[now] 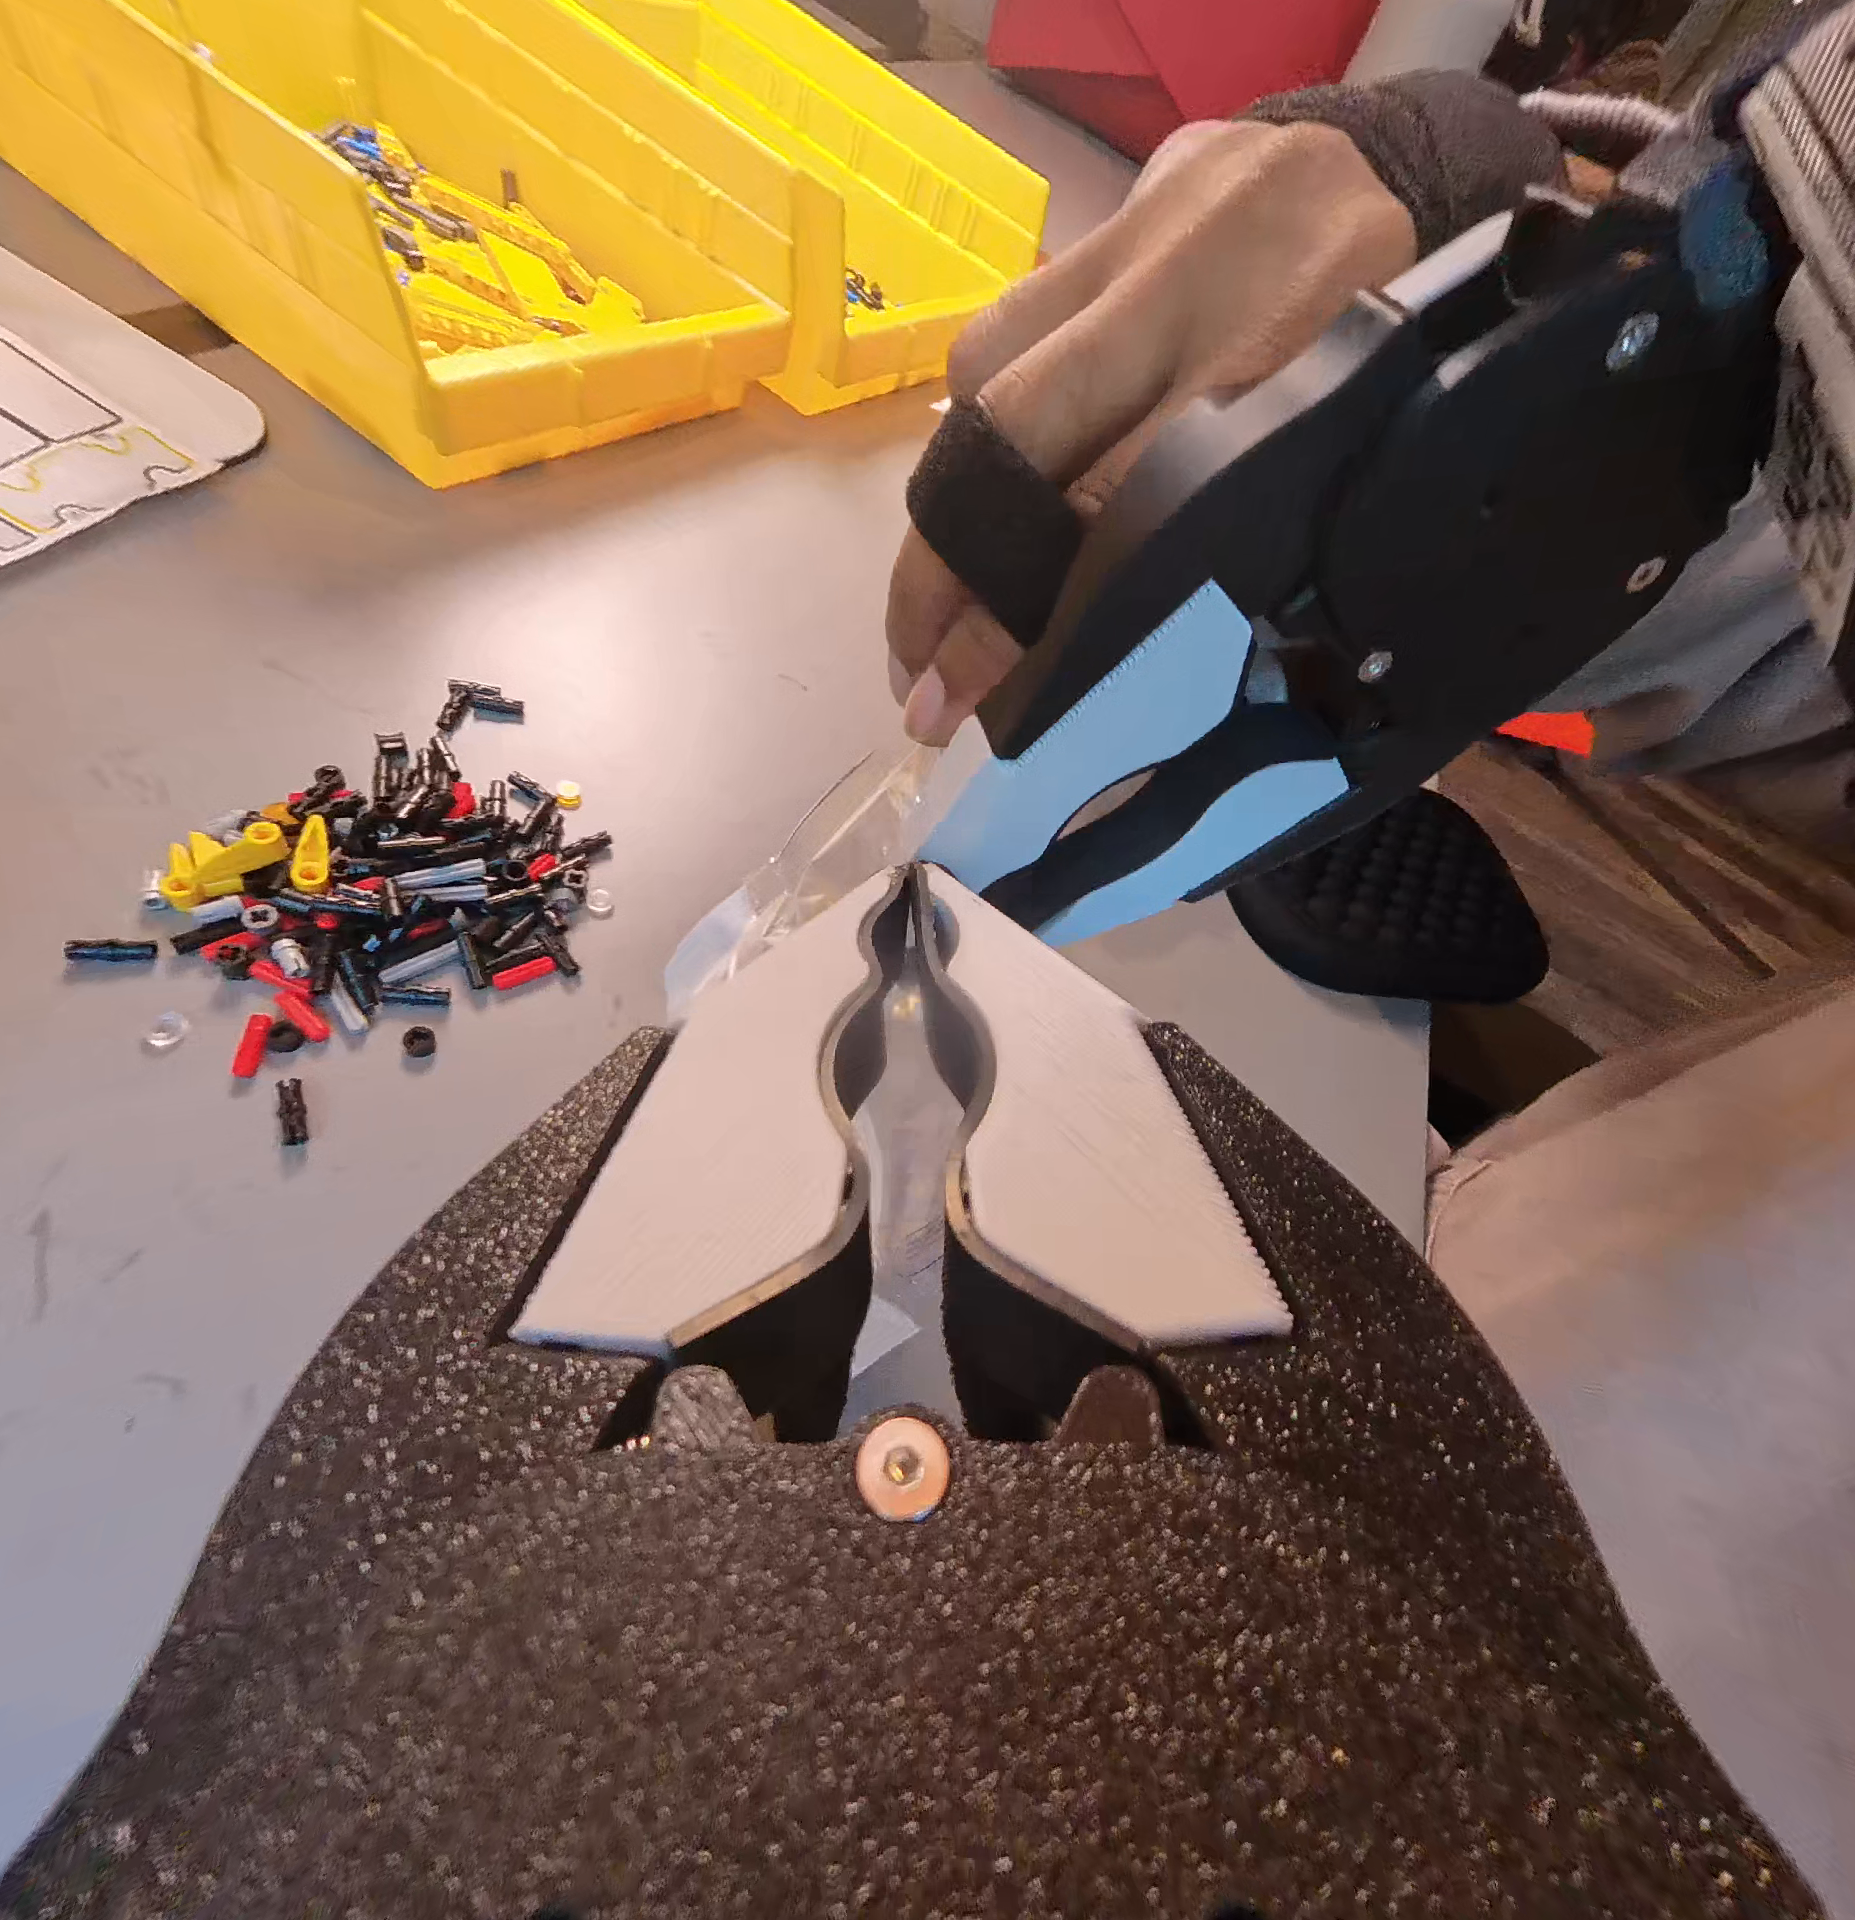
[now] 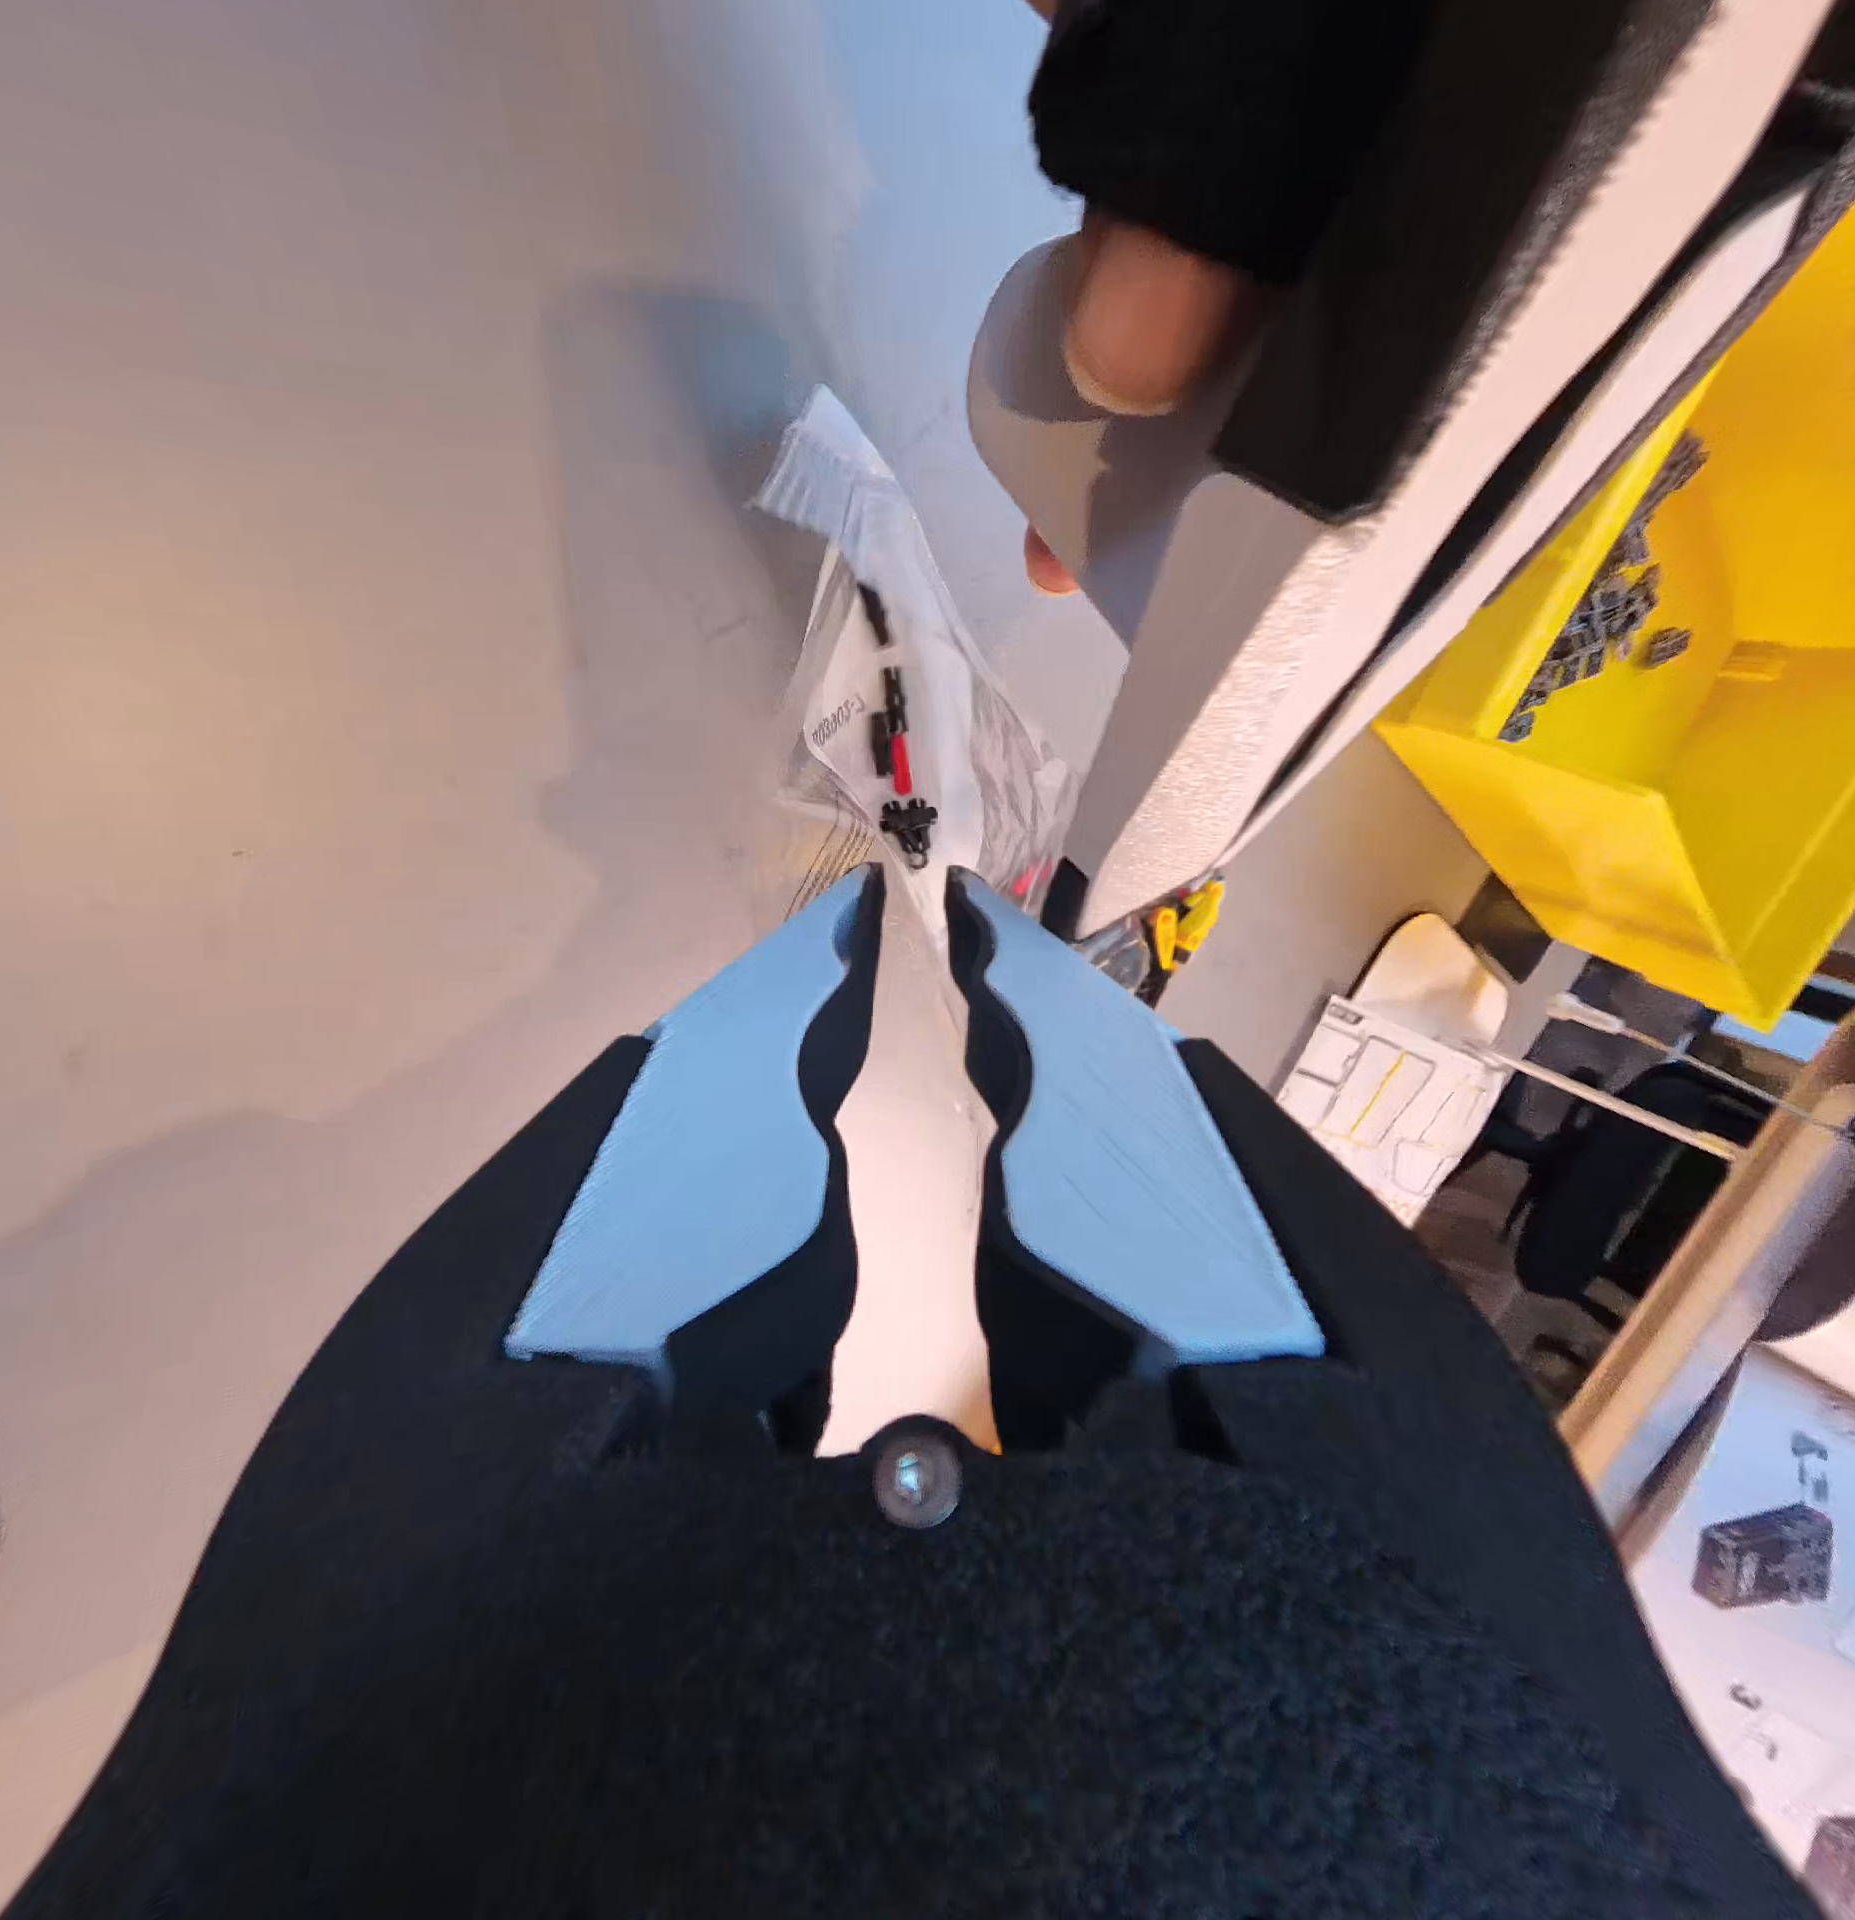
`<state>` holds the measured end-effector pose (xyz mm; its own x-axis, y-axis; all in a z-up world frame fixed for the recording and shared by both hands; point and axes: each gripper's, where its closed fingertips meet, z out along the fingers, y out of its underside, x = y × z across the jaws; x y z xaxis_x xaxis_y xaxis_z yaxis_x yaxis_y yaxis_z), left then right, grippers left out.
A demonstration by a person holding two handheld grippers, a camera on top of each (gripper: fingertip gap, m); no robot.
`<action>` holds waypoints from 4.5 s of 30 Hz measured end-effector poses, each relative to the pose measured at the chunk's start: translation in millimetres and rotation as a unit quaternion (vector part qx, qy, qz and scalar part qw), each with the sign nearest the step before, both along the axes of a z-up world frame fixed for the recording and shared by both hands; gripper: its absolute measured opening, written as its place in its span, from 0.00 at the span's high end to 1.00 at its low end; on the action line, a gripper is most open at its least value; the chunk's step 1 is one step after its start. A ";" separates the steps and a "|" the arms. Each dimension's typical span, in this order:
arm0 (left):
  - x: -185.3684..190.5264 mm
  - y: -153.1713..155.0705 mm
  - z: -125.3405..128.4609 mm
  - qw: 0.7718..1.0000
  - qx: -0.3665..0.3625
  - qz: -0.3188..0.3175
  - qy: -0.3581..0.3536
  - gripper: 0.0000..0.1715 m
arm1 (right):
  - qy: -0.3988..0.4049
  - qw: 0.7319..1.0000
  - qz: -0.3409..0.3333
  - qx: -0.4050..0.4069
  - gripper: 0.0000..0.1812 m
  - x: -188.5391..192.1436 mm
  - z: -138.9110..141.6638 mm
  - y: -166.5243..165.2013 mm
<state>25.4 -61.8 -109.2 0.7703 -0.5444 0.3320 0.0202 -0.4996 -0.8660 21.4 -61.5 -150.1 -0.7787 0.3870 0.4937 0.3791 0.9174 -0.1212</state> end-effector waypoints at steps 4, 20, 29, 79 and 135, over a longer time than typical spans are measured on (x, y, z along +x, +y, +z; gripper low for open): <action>-5.8 -1.4 4.4 0.998 -0.021 -0.004 -0.067 1.00 | 0.047 0.999 0.009 -0.012 0.80 -11.3 -20.0 3.1; 25.7 -64.5 -84.1 0.962 -0.012 -0.182 0.202 0.28 | 0.070 0.975 0.005 -0.213 0.92 21.7 -34.0 -39.5; 27.5 -55.6 -92.0 0.954 0.009 -0.179 0.242 0.69 | 0.109 0.954 -0.030 -0.278 0.96 21.4 -27.1 -48.6; 15.0 -39.7 -5.3 0.980 0.180 -0.067 0.056 0.64 | 0.215 0.868 -0.059 -0.444 0.75 28.7 113.9 -35.6; -10.9 -23.0 22.5 0.972 0.195 0.113 0.069 0.75 | 0.170 0.882 -0.276 -0.342 1.00 -7.9 46.4 1.5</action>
